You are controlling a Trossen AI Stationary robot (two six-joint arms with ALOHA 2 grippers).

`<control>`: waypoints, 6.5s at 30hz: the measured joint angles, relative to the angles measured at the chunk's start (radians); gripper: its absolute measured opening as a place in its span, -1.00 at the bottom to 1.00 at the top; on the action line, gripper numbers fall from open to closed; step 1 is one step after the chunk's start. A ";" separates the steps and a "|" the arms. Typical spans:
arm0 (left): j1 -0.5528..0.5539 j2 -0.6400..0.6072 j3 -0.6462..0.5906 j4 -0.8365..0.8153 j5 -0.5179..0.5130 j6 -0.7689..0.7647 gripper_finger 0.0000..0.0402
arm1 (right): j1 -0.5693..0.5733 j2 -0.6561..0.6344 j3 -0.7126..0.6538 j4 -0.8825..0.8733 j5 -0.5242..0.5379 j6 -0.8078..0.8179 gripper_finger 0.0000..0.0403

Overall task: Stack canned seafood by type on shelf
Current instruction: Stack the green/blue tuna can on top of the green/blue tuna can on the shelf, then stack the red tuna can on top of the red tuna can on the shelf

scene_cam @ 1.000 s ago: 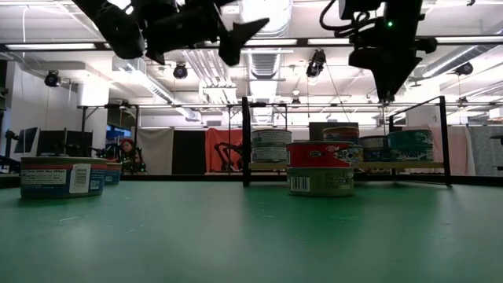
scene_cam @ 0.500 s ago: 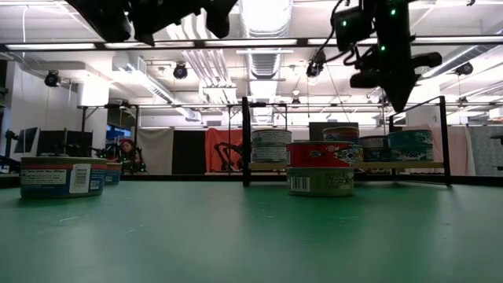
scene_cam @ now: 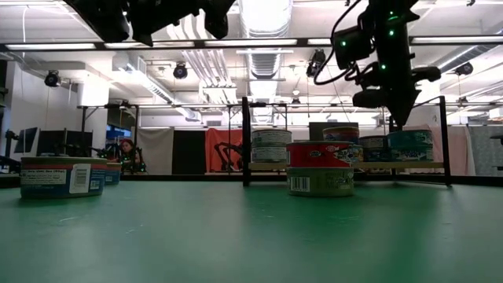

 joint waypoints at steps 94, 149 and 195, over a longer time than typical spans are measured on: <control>-0.460 0.079 -0.009 -0.279 -0.701 0.008 0.09 | 0.923 -0.143 -0.182 0.515 0.105 0.223 -0.95; -0.491 0.482 0.089 -0.265 -1.044 0.382 0.09 | 0.724 -0.252 -0.710 1.405 -0.217 0.120 -0.95; -0.491 0.503 0.088 -0.253 -1.042 0.380 -1.00 | 0.726 -0.250 -0.699 1.424 -0.107 0.129 0.22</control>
